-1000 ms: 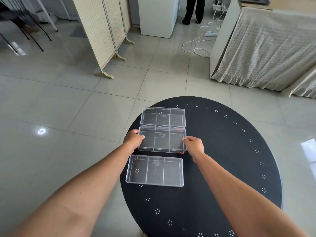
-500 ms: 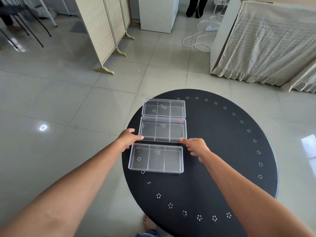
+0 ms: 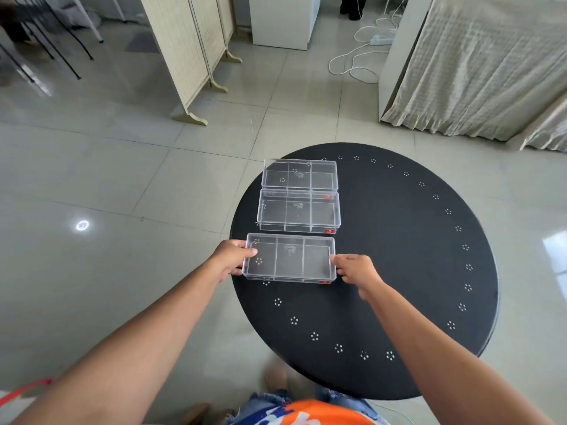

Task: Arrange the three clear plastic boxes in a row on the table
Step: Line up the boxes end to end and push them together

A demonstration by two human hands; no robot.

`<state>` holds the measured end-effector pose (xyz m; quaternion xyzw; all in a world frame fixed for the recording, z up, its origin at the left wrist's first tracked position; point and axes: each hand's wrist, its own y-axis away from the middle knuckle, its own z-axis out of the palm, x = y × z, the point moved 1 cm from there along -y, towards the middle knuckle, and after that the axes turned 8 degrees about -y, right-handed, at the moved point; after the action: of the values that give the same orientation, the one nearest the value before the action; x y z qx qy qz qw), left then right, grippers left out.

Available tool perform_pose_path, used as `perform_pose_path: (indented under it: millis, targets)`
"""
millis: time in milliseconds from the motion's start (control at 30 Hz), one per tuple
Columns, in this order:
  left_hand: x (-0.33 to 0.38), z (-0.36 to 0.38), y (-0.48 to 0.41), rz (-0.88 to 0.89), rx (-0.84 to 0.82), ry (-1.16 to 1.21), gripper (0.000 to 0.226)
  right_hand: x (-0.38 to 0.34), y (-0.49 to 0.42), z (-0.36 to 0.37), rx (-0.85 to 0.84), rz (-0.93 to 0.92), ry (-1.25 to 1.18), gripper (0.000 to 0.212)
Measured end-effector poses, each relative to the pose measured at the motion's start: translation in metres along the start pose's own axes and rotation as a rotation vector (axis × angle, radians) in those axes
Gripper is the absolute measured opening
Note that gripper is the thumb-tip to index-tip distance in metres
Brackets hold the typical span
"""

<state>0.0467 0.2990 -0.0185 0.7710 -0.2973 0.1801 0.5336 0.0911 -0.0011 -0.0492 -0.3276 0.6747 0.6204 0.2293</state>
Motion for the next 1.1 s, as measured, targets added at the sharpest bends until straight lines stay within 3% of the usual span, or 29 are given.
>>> perform_pose_path:
  millis: [167, 267, 333, 767, 1100]
  targets:
    - [0.006, 0.009, -0.001, 0.033, 0.028, 0.025, 0.028, 0.002, -0.003, 0.001, 0.067, -0.016, -0.027, 0.052]
    - [0.013, 0.014, 0.001, 0.047, 0.040, 0.032, 0.021, -0.003, -0.001, 0.000, 0.072, -0.026, -0.005, 0.029]
    - [0.016, 0.016, 0.000, 0.053, 0.042, 0.031, 0.022, -0.004, -0.002, 0.000, 0.073, -0.041, 0.004, 0.024]
    - [0.020, 0.018, -0.002, 0.063, 0.088, 0.002, 0.041, -0.007, -0.005, -0.001, 0.099, -0.059, 0.021, 0.033]
    - [0.021, 0.018, -0.002, 0.051, 0.097, -0.012, 0.040, -0.007, -0.003, -0.001, 0.097, -0.056, 0.020, 0.030]
